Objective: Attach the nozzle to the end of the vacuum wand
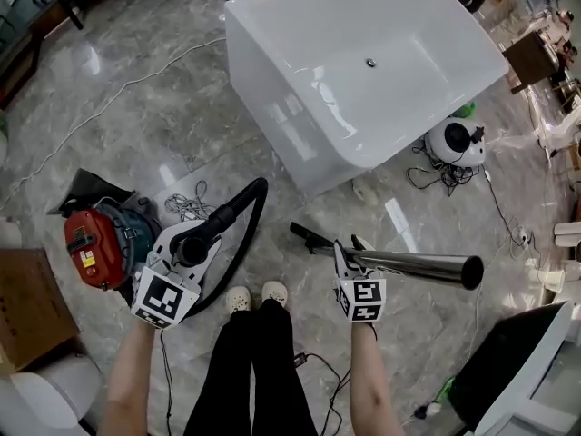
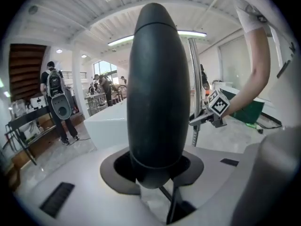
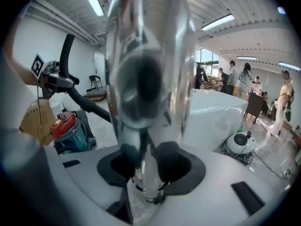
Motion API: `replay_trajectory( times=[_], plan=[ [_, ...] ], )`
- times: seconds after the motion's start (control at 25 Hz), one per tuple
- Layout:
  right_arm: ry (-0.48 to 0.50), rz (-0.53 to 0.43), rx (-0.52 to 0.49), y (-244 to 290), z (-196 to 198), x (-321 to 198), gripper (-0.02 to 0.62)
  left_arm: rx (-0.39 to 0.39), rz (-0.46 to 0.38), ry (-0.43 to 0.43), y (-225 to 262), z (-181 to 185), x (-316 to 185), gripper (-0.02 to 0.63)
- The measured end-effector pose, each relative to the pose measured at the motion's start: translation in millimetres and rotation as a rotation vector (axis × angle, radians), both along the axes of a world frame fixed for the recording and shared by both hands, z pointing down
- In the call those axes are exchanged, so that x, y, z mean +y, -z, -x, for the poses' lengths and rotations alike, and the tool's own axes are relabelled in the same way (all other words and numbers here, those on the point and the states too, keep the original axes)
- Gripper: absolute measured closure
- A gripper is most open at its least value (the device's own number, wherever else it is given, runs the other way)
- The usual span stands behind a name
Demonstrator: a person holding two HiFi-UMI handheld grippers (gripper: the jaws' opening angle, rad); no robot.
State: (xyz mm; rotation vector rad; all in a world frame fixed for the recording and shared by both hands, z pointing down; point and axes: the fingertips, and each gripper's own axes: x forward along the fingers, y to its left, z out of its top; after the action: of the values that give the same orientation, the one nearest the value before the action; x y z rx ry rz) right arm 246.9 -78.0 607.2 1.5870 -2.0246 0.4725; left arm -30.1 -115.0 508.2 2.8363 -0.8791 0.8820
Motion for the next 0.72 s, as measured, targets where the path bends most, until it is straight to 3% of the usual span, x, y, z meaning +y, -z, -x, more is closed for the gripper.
replay_trajectory(
  times=[0.12,0.32,0.48,0.72],
  plan=[
    [0.017,0.042,0.106,-9,-16,22,0.426,-0.098,-0.040,-0.061,-11,-18,5,0.469],
    [0.043,0.117,0.259,-17,-59,52,0.428,-0.376,-0.196,-0.151,-20,-48,3,0.469],
    [0.145,0.177,0.330,-28,-89,72,0.428,-0.484,-0.276,-0.159,-16,-68,-7,0.470],
    [0.257,0.287,0.465,-41,-125,99,0.428,-0.687,-0.396,-0.268,-12,-80,-6,0.471]
  ],
)
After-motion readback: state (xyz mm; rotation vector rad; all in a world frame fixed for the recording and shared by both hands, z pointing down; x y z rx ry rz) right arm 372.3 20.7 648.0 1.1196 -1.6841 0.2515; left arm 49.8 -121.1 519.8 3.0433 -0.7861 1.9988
